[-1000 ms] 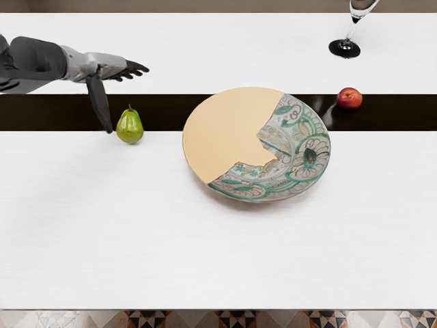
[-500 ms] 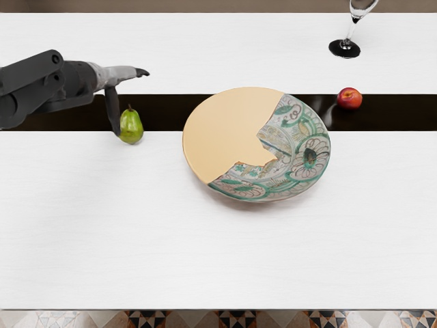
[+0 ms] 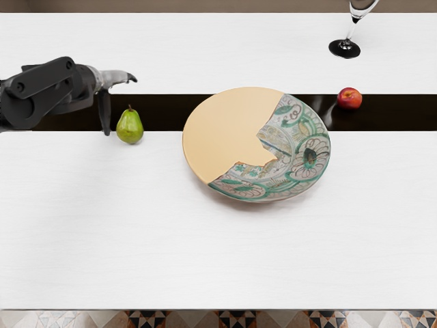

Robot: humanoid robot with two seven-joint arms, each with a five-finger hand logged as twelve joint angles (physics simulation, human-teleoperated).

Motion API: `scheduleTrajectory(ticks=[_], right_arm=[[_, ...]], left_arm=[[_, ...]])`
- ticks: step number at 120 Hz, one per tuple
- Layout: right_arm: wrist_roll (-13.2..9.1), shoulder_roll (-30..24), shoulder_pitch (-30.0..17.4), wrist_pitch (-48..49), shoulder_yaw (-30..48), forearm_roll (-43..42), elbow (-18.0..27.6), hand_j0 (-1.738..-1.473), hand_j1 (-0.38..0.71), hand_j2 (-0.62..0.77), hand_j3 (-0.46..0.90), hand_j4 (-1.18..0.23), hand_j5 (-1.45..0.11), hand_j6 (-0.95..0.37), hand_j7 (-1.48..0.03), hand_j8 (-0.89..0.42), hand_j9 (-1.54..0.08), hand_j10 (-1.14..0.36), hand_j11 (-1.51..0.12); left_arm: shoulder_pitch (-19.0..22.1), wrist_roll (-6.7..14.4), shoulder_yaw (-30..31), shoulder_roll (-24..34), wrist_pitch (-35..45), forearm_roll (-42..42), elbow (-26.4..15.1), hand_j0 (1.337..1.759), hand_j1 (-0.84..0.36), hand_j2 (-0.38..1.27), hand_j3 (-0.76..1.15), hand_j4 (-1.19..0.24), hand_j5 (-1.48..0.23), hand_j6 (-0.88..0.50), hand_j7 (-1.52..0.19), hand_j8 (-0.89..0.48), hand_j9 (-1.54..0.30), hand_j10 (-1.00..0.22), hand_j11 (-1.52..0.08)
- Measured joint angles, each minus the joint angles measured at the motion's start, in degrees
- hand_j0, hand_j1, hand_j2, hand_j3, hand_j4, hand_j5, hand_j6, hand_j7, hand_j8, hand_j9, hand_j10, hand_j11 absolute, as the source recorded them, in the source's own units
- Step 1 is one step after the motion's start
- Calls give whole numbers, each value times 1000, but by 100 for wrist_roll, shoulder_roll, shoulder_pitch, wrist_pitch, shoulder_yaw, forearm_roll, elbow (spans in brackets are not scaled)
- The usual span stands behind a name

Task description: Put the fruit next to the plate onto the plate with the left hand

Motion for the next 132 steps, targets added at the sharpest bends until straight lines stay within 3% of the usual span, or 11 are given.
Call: scheduleTrajectory(ticks=[31,72,132], right_arm=[[0,0,-6,0,0,1,0,-1658,-349,0,0,0,0,0,0,0,0,0,0],[0,0,-17,0,0,1,-1,-1658,-349,0,0,0,0,0,0,0,0,0,0],[0,0,-3,0,0,1,0,-1658,-349,0,0,0,0,0,0,0,0,0,0]], left_arm=[[-53,-5,232,-330,-9,1,208,1658,137,36,0,-179,-231,-180,-231,-180,-230,-179,-230],[-35,-100,520,-798,-102,-4,881,1658,71,48,0,-234,-303,-235,-303,-235,-302,-234,-302],[-44,-228,584,-859,-593,-61,911,1658,54,50,0,-248,-321,-248,-321,-248,-320,-248,-320]])
